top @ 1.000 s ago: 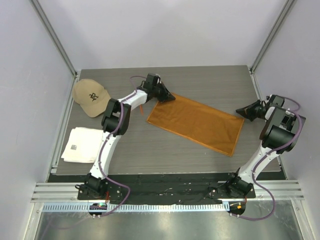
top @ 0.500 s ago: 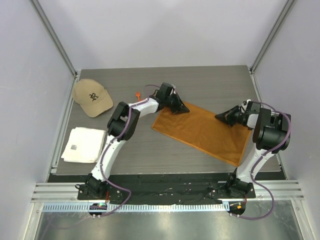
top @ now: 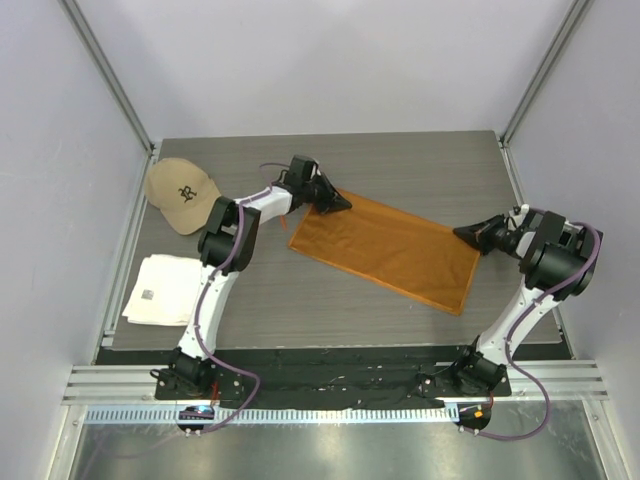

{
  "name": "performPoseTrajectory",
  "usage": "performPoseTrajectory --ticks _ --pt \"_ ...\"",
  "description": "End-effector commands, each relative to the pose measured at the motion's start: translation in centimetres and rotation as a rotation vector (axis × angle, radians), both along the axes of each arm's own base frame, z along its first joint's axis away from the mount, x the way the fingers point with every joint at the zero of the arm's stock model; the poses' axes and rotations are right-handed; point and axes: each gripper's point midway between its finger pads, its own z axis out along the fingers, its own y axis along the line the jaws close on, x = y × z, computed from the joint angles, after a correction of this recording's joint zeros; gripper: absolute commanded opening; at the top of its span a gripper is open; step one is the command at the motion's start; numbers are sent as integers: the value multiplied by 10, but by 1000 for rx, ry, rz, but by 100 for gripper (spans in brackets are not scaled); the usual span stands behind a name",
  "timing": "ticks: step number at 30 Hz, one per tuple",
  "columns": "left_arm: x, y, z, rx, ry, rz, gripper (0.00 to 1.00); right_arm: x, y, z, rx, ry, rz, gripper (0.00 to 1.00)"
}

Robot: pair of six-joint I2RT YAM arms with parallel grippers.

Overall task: Fold the napkin into a case and place the utensils inside
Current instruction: Smooth out the rectangle-folded napkin at the center of the board, then pick up the rectangle-folded napkin from the center of the board.

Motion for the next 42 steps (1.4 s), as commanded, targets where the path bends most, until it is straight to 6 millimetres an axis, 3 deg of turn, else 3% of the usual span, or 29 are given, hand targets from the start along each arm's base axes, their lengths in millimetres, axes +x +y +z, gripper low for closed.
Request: performPoseTrajectory --ticks 1,6,7,9,10,12,13,17,21,23,25,26,27,28,31,35,37,40,41,42 --pt "0 25 -44 141 51 34 0 18 -54 -29 -160 13 -72 1" --pt "-2 27 -44 161 46 11 0 26 -79 -15 -191 35 -80 1" --pt "-2 26 -44 163 47 8 0 34 -87 -5 -208 20 -79 1" --pt "0 27 -40 169 39 5 0 31 -89 0 -212 52 -69 1" --pt "0 25 -38 167 35 -1 0 35 -92 14 -232 39 -77 2" --pt "5 22 -26 156 20 -2 0 31 -90 26 -236 66 -91 2" --pt "4 21 -21 154 24 -7 0 28 -91 43 -255 64 -113 2" --pt "10 11 17 122 -41 -27 0 10 -78 73 -236 77 -146 5" --pt "4 3 38 103 -54 -48 0 -18 -57 68 -219 133 -142 7" --pt "-3 0 44 98 -49 -64 0 -38 -45 54 -197 199 -127 8" --pt "-7 -4 60 97 -79 -80 5 -57 -38 51 -228 292 -125 11" --pt "-10 -3 62 107 -83 -87 8 -66 -40 48 -260 343 -129 19" --pt "-14 -2 65 124 -90 -100 11 -73 -54 50 -349 400 -172 25" --pt "-17 -4 76 124 -111 -110 18 -88 -51 49 -349 477 -168 30" --pt "-28 -2 89 147 -137 -143 27 -107 -62 53 -462 583 -154 40" --pt "-45 3 121 177 -177 -177 32 -110 -56 55 -588 610 -83 52" --pt "-59 9 125 199 -157 -210 32 -109 -50 52 -643 645 -31 56" --pt "-81 19 140 215 -155 -254 32 -108 -40 49 -679 658 32 58" --pt "-92 25 135 230 -138 -268 32 -111 -48 48 -733 684 25 58" --pt "-101 29 150 228 -166 -273 32 -110 -47 47 -752 684 38 58"
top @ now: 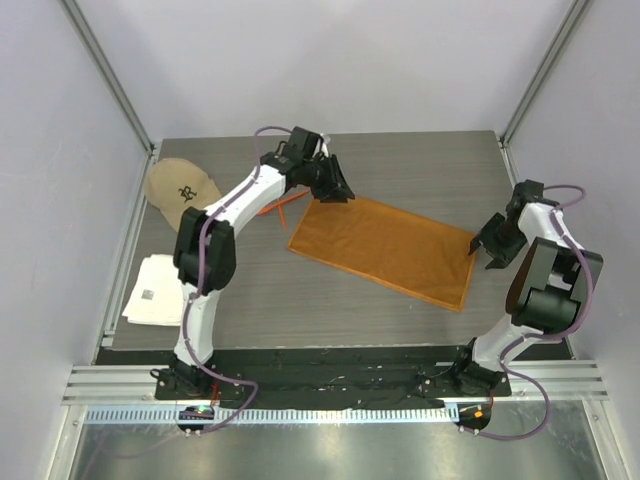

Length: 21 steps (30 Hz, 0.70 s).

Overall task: Fold the napkin into a case and place the utensils inside
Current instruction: Pick up the rectangle-folded napkin from the center of the board.

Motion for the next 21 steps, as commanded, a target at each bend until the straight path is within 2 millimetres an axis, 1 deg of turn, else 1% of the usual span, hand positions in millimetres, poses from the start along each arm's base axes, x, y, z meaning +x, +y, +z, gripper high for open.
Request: performPoseTrajectory --ticks 1,2,3,4,5,6,8,9,10,13,19,21 --pt "-49 27 32 56 -33 -93 32 -8 -13 4 -152 86 72 59" --pt "-61 36 22 93 -9 -92 32 -11 -16 3 -176 102 77 59" --pt "-68 42 37 94 -39 -91 32 -14 -13 -1 -177 112 91 59" --pt "-75 47 30 110 -24 -92 31 -15 -13 -1 -184 113 100 60" --pt "-82 50 33 111 -23 -111 31 -16 -13 -2 -199 116 105 60" --pt "-89 52 40 110 -29 -122 30 -21 -11 -6 -192 126 113 60" --pt "-98 57 42 120 -19 -133 30 -21 -5 -12 -174 118 142 60" --pt "-101 59 44 123 -22 -133 29 -25 0 -17 -155 120 153 60" --pt "-104 62 51 122 -34 -130 29 -22 3 -18 -157 102 162 59" --pt "-110 67 56 126 -45 -125 29 -22 13 -18 -134 70 166 58" --pt "-117 69 53 130 -20 -132 28 -21 18 -9 -142 21 165 58" --pt "-118 71 54 135 -28 -133 28 -21 22 -12 -139 21 173 58"
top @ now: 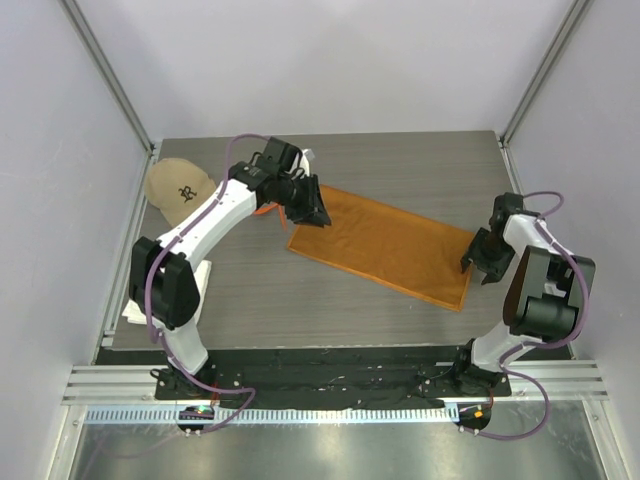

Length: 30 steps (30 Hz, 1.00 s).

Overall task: Fold the napkin into a case and place the utensils inside
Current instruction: Pick up the rectangle-folded napkin from the center of the board.

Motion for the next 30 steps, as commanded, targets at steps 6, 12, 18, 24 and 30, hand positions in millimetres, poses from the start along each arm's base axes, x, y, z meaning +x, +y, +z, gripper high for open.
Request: performPoseTrajectory --ticks 6,12,18,24,30 --pt "-10 9 7 27 -25 -18 27 15 13 -6 -8 -71 32 57" --pt "-8 10 5 38 -26 -19 27 9 12 -30 -12 -5 -7 54" --pt "-5 14 6 41 -32 -19 25 -18 7 -60 -18 126 -51 44" --pt "0 27 7 43 -30 8 25 -17 2 -66 47 108 -83 24" --pt "1 35 5 42 -20 22 25 -12 -4 -62 55 74 -97 1"
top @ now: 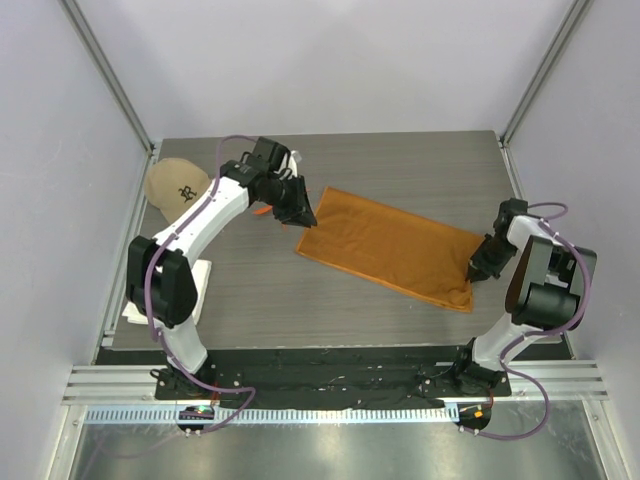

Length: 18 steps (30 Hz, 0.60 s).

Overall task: Fold the napkin into a case and place the utensils inside
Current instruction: Pick up the rectangle-folded napkin from the center of the board.

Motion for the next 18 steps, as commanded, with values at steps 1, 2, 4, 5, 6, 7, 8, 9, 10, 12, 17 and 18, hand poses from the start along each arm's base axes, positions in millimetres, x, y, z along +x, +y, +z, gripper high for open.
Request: performPoseTrajectory --ticks 1,2,4,5,6,7,8,9,10,12,17,18 --pt "-4 5 20 -21 -49 -16 25 -9 -14 -32 -68 33 -2 1" --pt "-5 6 17 -18 -42 -15 25 -10 -17 -23 -85 31 0 1" --pt "-5 5 16 -22 -39 -11 25 -9 -37 -5 -190 41 4 1" --pt "-6 5 11 -19 -25 -8 25 -16 -42 10 -223 59 1 1" --pt "-6 5 9 -19 -23 -5 25 -17 -49 21 -260 58 -4 1" --pt "-6 4 7 -23 -17 0 25 -8 -54 36 -285 21 -24 1" --pt "-6 3 3 -26 -11 1 25 -15 -63 52 -338 35 -39 1" --pt "-4 3 0 -27 -5 7 25 -14 -66 61 -357 33 -45 1" --pt "-5 1 -3 -29 6 11 24 -8 -71 73 -379 8 -49 1" --pt "-1 -2 -10 -41 25 25 24 -12 -76 85 -416 23 -42 1" --pt "12 -14 -18 -82 41 45 24 -15 -87 110 -478 28 -11 1" --pt "14 -16 -19 -88 40 48 24 -13 -86 114 -485 22 -8 1"
